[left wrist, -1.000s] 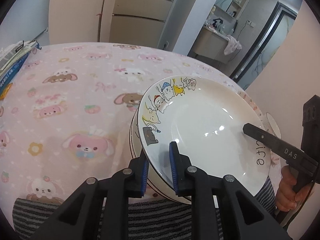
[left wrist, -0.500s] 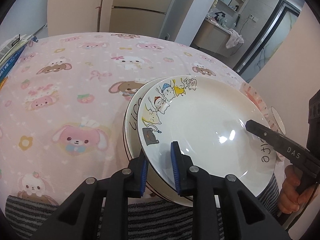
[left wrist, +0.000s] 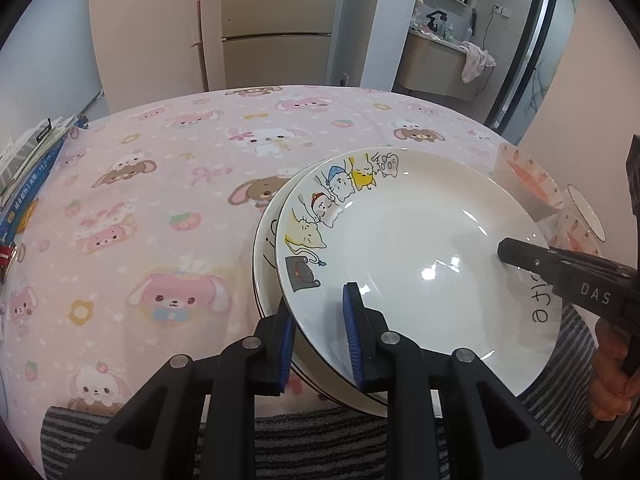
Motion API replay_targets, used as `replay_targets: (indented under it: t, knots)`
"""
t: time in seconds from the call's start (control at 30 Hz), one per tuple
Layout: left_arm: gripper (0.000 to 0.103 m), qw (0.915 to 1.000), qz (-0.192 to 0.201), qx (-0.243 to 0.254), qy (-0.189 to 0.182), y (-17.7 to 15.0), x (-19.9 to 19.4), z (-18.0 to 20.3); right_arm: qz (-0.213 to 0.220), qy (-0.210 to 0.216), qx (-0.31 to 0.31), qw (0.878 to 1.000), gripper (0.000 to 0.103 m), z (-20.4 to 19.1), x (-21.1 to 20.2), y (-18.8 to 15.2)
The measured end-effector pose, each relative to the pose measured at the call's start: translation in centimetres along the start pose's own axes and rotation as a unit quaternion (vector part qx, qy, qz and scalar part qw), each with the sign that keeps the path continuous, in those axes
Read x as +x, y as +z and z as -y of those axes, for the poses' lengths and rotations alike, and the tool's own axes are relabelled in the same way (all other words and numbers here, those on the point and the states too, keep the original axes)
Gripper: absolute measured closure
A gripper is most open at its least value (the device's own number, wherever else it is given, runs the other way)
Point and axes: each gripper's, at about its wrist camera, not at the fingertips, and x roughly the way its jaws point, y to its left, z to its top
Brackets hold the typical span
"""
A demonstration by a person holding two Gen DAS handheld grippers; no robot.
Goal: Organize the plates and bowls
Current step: 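Lower the cartoon-rimmed plate onto the 'Life' plate stack with both tools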
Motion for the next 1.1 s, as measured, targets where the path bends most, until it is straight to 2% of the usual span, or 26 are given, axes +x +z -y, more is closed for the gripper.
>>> replay_targets:
  t: [0.13,0.27,0.5,0.63,0.7,0.77,0.8,0.83,0.97,1.1]
  knots:
    - [0.078,1.0000,0.000,0.010,0.003,-0.1,0.1,0.2,-0.011,0.001,-0.018,1.000,0.075,-0.2,0.0,-0.1]
    - [0.078,0.9999,-0.002,0.012,-0.003,-0.1,0.4,0.3,-0.002,0.000,-0.025,1.000,0.075,-0.1,-0.4,-0.5]
    - [0.075,0.9997,0.004,0.021,0.012,-0.2,0.7,0.7,0.000,0.000,-0.022,1.000,0.075,0.0,-0.5,-0.4]
    - [0.074,0.9992,0.008,0.030,0.024,-0.4,0.6,1.1,0.010,-0.015,-0.044,0.999,0.074,-0.4,-0.6,-0.4]
    - [0.074,0.9985,0.013,0.038,0.036,-0.5,0.4,1.4,0.028,-0.030,-0.045,0.998,0.074,-0.2,-1.1,-0.4]
    - [0.073,0.9985,0.012,0.041,0.035,-0.5,0.3,1.3,0.053,-0.044,-0.054,0.996,0.079,-0.3,-2.0,-0.4]
    - [0.073,0.9986,0.012,0.039,0.033,-0.5,0.2,1.2,0.060,-0.053,-0.063,0.995,0.092,-0.4,-2.2,-0.5]
    - [0.073,0.9986,0.011,0.040,0.033,-0.5,0.2,1.2,0.065,-0.067,-0.071,0.993,0.096,-0.5,-2.3,-0.5]
    - [0.071,0.9977,0.012,0.051,0.043,-0.6,0.1,1.5,0.068,-0.064,-0.076,0.993,0.096,-0.2,-2.3,-0.4]
    - [0.071,0.9985,0.013,0.039,0.034,-1.0,-0.8,1.5,0.068,-0.057,-0.072,0.993,0.096,0.1,-2.2,-0.2]
